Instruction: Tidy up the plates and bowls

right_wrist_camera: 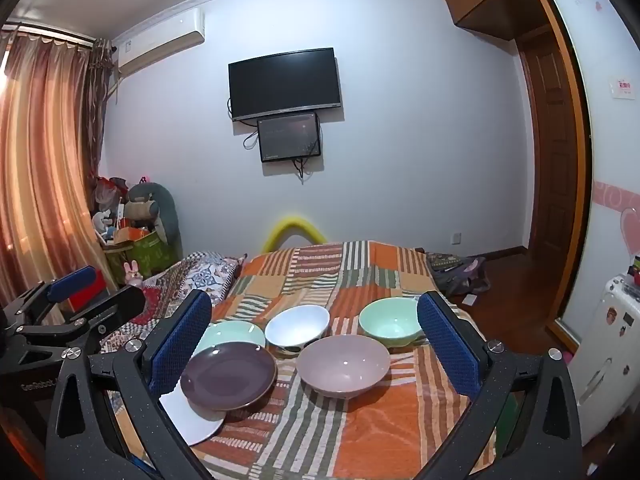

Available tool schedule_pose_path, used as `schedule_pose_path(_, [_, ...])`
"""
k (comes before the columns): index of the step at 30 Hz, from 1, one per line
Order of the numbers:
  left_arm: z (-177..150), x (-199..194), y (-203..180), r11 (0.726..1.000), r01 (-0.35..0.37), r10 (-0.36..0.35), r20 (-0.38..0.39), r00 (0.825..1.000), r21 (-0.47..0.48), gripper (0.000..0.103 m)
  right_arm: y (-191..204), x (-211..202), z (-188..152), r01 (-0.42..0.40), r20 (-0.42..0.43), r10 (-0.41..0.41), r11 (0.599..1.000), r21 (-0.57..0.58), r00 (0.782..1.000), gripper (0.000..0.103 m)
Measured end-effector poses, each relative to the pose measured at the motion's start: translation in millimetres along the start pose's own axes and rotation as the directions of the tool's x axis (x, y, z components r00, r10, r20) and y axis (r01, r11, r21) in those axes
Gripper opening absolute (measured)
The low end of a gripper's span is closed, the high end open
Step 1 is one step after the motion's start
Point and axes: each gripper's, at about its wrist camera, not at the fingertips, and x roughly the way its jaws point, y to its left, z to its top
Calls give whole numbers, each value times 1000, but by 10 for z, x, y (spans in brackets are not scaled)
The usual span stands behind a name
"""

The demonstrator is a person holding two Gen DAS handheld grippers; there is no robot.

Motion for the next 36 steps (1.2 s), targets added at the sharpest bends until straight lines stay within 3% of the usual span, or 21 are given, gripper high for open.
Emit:
schedule_pose_path(17, [26, 6, 52, 1000, 3, -3, 5, 1000, -24, 103, 70, -67, 152, 0, 1, 0, 1000, 4, 1000, 103])
schedule_pose_path(36, [32, -30, 66, 1000, 6, -6, 16, 1000, -28, 103, 28, -82, 82, -11, 9, 11, 1000, 11, 1000, 103])
